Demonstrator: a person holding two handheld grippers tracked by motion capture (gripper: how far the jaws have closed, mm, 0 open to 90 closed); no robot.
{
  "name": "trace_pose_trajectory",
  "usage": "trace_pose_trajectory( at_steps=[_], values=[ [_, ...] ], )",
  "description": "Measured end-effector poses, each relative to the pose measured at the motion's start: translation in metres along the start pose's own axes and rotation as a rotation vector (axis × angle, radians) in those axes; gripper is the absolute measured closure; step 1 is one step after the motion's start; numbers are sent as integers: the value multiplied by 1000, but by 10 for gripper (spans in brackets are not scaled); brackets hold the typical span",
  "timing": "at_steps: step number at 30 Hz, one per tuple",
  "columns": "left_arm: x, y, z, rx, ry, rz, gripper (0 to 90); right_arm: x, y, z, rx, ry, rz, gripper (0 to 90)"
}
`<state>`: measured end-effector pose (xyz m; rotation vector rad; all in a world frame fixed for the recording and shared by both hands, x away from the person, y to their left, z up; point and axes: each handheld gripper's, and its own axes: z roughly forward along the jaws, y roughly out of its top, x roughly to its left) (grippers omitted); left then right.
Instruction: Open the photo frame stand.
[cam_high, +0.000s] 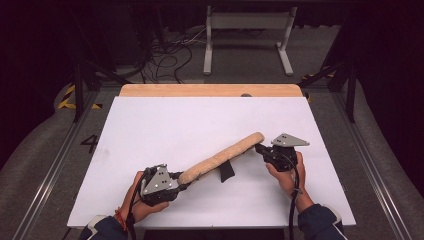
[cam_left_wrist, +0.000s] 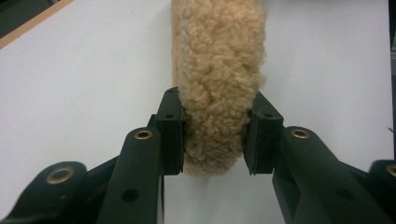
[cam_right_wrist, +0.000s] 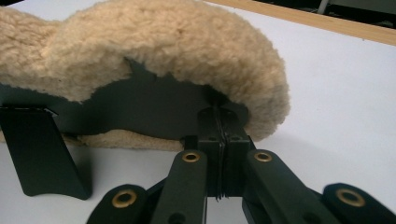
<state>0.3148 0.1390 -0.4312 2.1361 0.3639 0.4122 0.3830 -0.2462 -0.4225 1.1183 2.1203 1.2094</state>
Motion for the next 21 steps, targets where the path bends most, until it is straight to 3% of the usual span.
trace_pose_trajectory(
  at_steps=[15,21],
  values=[
    [-4,6,7,2,-26,16,650,-6,6,10,-5,-2,28,888],
    [-4,7,9,0,-32,18,650,-4,7,11,-7,-1,14,887]
  ],
)
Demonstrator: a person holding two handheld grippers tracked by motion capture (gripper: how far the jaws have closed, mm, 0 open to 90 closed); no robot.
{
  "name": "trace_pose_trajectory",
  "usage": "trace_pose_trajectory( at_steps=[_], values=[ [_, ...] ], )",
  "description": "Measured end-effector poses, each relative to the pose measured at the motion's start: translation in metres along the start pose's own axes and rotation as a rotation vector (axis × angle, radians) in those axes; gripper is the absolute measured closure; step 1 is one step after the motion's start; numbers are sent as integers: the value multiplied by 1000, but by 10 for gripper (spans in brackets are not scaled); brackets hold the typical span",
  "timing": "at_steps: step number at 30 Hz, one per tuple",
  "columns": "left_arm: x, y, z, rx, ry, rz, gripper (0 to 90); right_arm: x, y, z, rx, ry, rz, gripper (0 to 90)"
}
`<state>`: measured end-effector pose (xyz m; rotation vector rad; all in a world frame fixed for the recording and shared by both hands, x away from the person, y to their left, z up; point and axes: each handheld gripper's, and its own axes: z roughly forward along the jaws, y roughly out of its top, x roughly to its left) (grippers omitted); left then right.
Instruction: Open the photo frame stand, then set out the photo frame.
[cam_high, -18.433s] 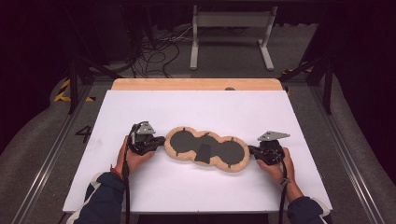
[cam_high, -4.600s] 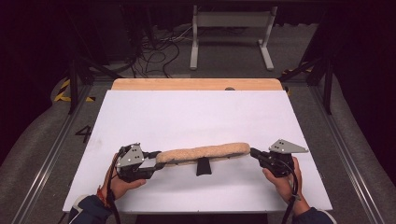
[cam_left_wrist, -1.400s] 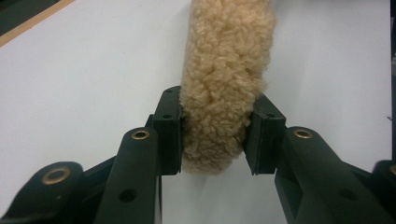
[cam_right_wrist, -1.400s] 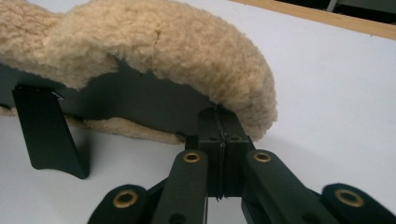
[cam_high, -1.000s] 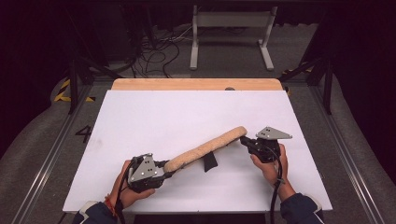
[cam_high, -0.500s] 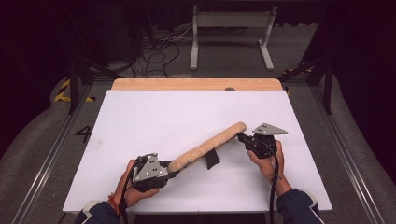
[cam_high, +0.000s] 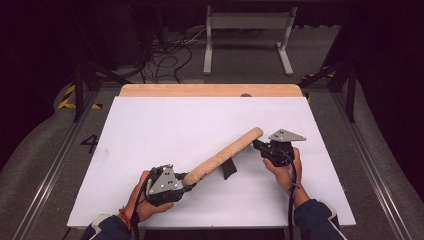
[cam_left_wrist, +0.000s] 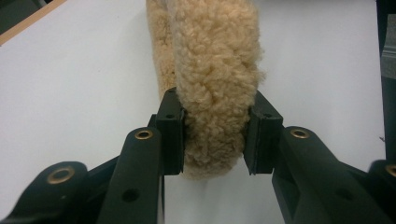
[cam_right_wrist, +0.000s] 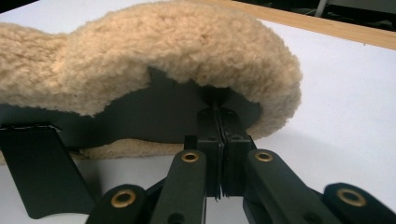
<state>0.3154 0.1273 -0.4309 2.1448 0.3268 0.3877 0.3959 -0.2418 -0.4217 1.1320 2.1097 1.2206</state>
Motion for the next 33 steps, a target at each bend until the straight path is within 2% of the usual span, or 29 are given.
trace_pose_trajectory(
  at_steps=[10,18,25,30,33],
  values=[
    [-2,1,1,2,1,1,650,1,2,-2,0,5,-7,883],
    [-5,4,4,1,-11,2,649,-3,5,2,8,11,14,878],
    [-6,7,8,-8,-38,4,646,1,10,1,24,64,26,900],
    [-8,9,13,-16,-62,3,645,3,10,0,34,106,80,900],
    [-10,12,15,-15,-72,11,646,4,12,3,41,109,94,900]
  ],
)
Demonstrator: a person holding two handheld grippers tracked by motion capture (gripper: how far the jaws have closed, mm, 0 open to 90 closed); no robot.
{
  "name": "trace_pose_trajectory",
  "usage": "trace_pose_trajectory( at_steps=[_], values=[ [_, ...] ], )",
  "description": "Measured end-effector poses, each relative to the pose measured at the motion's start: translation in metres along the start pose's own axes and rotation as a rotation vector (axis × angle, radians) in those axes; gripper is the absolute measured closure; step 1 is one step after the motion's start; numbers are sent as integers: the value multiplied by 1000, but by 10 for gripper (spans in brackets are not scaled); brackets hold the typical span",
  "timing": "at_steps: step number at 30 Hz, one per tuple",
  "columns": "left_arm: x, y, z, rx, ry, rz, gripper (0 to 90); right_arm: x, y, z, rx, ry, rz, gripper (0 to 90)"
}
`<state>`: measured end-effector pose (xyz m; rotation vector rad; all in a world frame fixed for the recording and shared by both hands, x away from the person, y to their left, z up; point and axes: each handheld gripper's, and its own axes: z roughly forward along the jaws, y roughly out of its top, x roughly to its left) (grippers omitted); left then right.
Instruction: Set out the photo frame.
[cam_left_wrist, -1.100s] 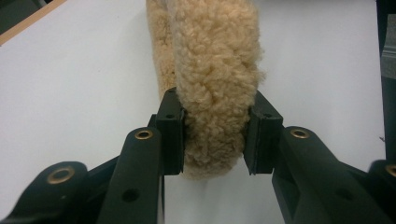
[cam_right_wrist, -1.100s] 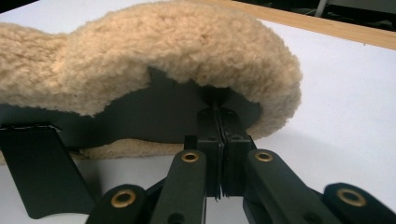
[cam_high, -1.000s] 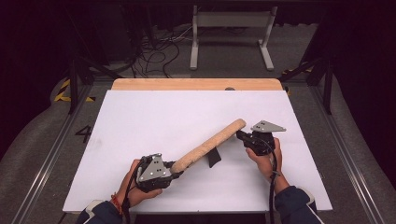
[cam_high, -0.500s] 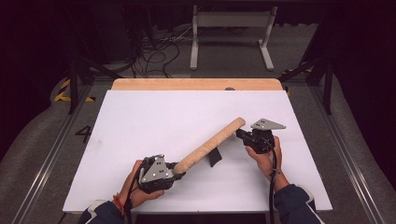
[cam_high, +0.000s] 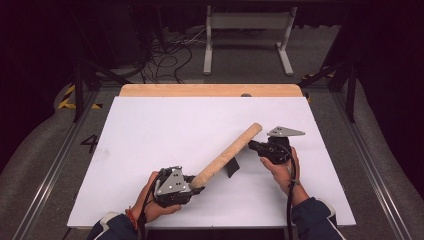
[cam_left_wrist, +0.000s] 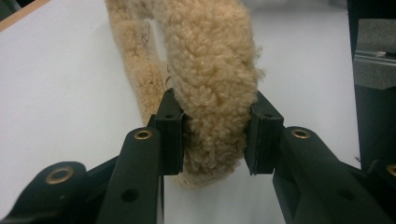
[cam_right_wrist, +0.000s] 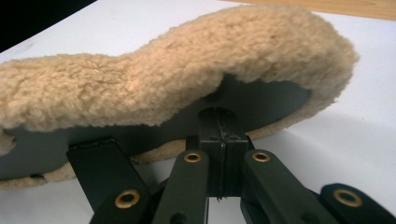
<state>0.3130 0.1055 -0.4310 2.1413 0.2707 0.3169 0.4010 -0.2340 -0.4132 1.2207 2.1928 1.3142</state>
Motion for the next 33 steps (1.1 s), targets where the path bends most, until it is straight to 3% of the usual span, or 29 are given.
trace_pose_trajectory(
  at_steps=[3,12,15,20,22,24,26,27,33],
  values=[
    [-3,3,3,5,-2,20,647,2,2,5,7,-7,-4,900],
    [-6,7,11,-3,-36,1,647,9,10,18,32,-18,-22,900],
    [-10,10,16,-5,-39,14,646,12,12,19,33,-16,-39,900],
    [-10,12,17,-5,-37,19,643,12,11,15,29,-10,-19,889],
    [-10,11,17,-4,-33,18,643,10,11,9,15,2,3,844],
    [-10,11,17,-3,-33,21,643,7,12,2,15,51,51,786],
    [-10,11,17,-4,-32,25,642,7,14,-8,14,108,139,625],
    [-10,11,17,-6,-30,21,641,9,17,-12,12,101,157,609],
    [-13,11,20,-15,-26,3,638,30,29,-21,21,137,188,417]
  ],
)
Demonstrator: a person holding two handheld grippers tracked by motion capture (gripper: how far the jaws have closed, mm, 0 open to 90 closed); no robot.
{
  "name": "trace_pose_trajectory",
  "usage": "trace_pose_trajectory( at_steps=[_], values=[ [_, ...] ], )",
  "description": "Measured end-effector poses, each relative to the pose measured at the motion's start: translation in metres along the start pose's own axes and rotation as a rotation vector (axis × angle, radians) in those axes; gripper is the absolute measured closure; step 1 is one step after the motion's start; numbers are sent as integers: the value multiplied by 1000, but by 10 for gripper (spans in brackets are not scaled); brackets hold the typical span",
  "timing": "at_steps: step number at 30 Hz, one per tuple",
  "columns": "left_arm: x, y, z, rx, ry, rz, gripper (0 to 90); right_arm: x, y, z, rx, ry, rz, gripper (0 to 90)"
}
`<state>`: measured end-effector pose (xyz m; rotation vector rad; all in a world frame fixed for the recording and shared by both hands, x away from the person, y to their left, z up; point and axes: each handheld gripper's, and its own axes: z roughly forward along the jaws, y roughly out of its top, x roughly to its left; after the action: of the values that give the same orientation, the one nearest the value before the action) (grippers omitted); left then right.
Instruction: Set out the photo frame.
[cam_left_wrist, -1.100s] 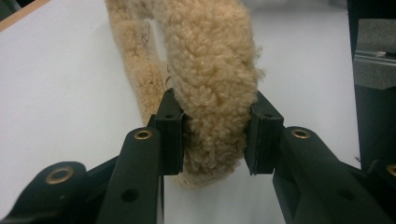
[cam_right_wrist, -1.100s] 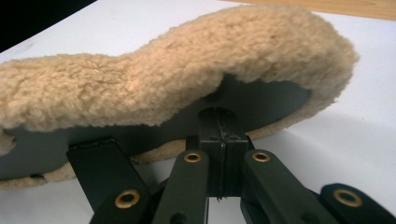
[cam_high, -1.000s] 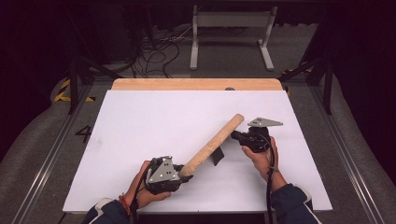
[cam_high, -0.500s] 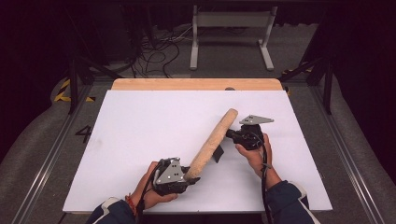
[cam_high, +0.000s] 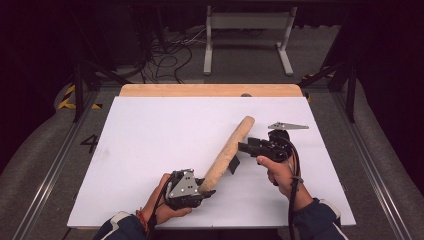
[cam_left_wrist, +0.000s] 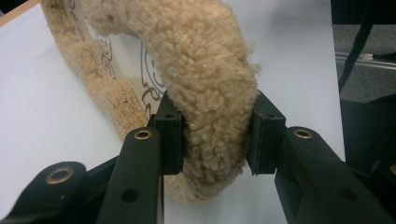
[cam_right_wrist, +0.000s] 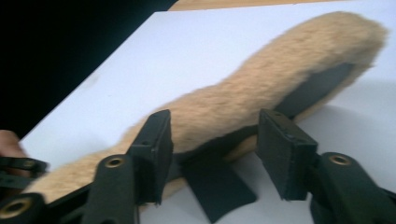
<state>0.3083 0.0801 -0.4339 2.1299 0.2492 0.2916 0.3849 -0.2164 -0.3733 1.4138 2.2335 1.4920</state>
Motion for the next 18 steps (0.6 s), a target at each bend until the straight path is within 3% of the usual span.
trace_pose_trajectory(
  at_steps=[4,7,11,14,18],
  values=[
    [-3,2,2,-3,6,-2,631,7,2,7,19,-17,17,319],
    [-3,2,4,-4,9,-7,620,7,4,17,49,-33,79,245],
    [-5,2,7,-3,12,-18,601,13,5,28,79,-38,147,231],
    [-6,3,9,-7,8,-22,586,24,3,39,131,-65,138,199],
    [-6,4,11,-4,10,-18,572,27,2,49,160,-100,143,213]
  ],
)
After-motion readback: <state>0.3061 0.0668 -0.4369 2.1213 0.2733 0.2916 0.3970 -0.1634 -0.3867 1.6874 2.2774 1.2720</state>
